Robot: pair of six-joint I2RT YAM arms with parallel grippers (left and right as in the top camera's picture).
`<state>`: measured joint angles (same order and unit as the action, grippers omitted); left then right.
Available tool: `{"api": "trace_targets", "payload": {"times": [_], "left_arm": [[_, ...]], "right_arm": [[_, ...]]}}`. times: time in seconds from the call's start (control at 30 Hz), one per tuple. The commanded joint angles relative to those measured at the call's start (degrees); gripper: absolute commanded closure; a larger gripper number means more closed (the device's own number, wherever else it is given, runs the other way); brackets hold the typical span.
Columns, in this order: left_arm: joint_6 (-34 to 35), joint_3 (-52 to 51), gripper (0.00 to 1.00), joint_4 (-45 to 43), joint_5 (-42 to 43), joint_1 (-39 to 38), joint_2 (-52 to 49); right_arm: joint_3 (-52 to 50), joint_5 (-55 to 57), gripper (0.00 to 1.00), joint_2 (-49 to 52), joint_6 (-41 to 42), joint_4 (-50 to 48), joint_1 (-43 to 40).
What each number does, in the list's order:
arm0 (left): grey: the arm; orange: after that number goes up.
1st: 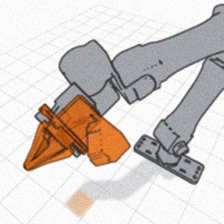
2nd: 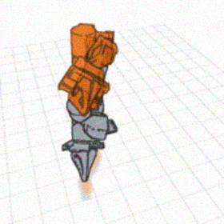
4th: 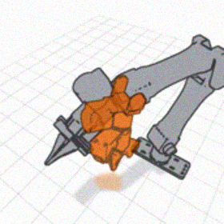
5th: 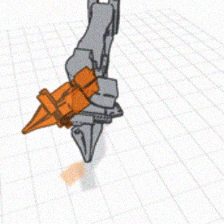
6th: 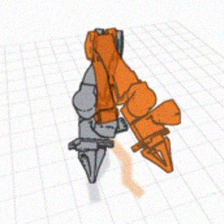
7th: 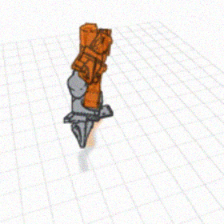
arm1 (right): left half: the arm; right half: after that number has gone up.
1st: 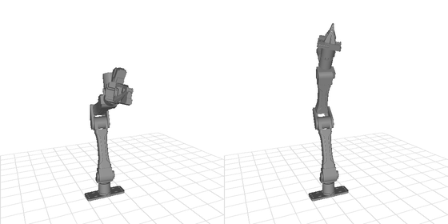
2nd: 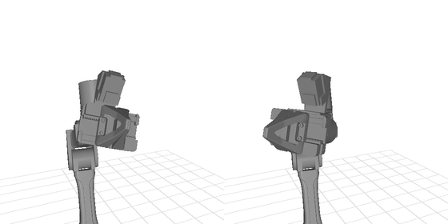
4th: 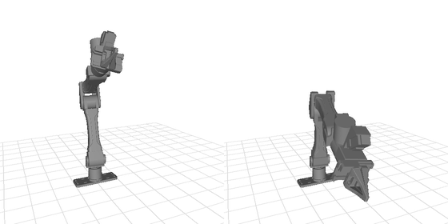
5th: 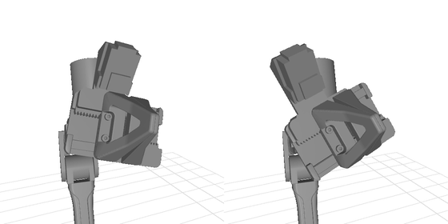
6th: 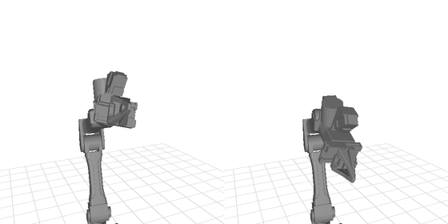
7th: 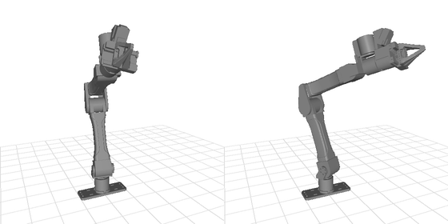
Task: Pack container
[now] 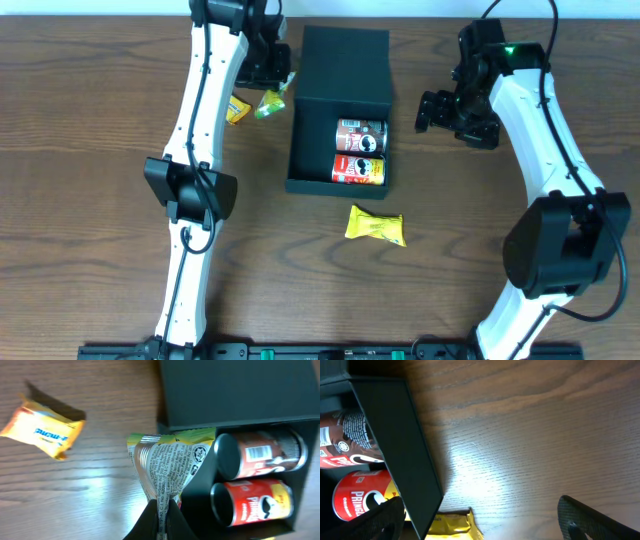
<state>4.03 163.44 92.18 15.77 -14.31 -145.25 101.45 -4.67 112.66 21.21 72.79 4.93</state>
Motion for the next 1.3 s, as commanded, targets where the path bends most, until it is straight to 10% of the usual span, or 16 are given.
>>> {"api": "trace_targets", "payload": {"times": [0.0,0.7,1.27], "left_arm": [[2.69,1.42,0.94,2.38,2.34,-1.49,-0.83],[16.04,0.55,0.93,4.61,-17.77,-15.45,-0.85],[19.08,0.55,0.87,4.61,-13.38,-16.0,-0.85]], "right_arm": [[-0.52,-0.79,0.03,-1.03,-0.09,0.04,-0.37],[-0.52,-0.76,0.02,-1.03,-0.17,0.07,-0.37],[-0.52,-0.74,0.01,-1.03,-0.72,0.02,-0.37]]}}
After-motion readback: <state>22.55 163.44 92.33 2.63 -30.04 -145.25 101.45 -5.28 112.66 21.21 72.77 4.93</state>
